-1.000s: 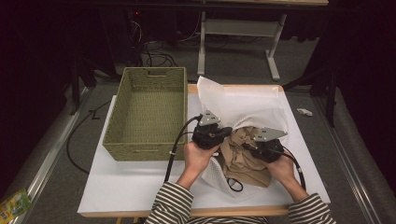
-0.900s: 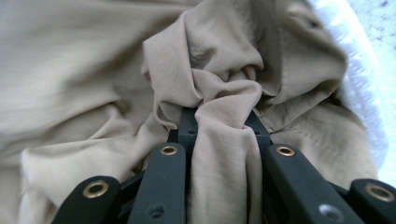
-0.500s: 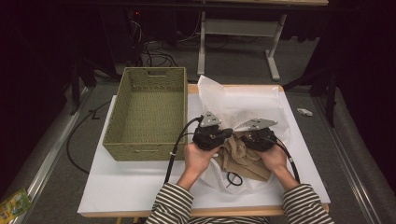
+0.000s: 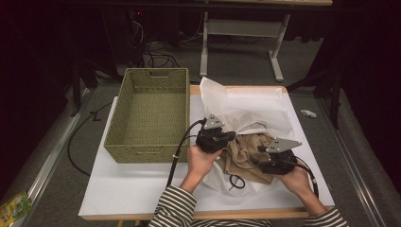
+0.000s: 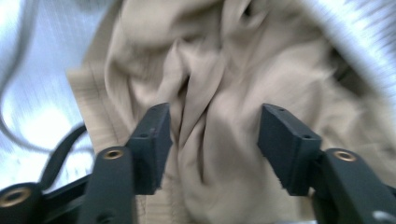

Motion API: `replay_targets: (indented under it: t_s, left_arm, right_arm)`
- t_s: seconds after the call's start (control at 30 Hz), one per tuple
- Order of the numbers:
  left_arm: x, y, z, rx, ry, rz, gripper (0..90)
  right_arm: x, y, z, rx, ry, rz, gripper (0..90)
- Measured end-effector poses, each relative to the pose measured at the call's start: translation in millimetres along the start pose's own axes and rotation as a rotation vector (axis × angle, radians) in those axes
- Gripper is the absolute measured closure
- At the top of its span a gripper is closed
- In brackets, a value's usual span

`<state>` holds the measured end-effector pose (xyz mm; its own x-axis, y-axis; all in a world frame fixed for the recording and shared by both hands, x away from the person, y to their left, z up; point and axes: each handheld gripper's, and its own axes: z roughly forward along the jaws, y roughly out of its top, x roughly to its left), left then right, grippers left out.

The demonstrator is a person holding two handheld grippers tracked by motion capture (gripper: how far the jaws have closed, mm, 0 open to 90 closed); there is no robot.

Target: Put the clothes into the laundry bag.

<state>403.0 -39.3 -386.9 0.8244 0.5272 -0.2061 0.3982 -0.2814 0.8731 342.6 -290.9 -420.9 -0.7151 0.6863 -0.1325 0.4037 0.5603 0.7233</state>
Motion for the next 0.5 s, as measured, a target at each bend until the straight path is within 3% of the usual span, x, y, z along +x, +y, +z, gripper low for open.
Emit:
replay_targets:
  t_s: [0.1,0.2,0.23,0.3,0.4,0.5]
  left_arm:
    - [0.2,-0.6,0.2,0.004,0.001,-0.001,88.6]
    - [0.0,-0.4,-1.4,0.007,0.004,-0.001,88.6]
    - [0.1,-0.2,-2.2,0.006,0.007,0.001,88.6]
    - [1.2,-0.4,-2.3,0.004,0.004,-0.003,88.6]
    - [0.1,-0.9,1.0,0.009,0.000,-0.001,88.6]
    - [-1.9,-0.5,5.0,0.020,0.000,0.007,88.6]
  right_arm:
    - [1.0,-6.8,17.7,0.059,0.045,0.012,35.0]
    - [4.3,-12.7,39.0,0.129,0.095,-0.012,27.7]
    - [4.4,-13.4,40.3,0.124,0.099,-0.005,27.7]
    - [2.2,-14.5,41.1,0.118,0.119,0.027,27.8]
    - [0.9,-15.6,41.3,0.120,0.141,0.036,30.5]
    - [-1.1,-15.1,42.1,0.132,0.178,0.046,42.6]
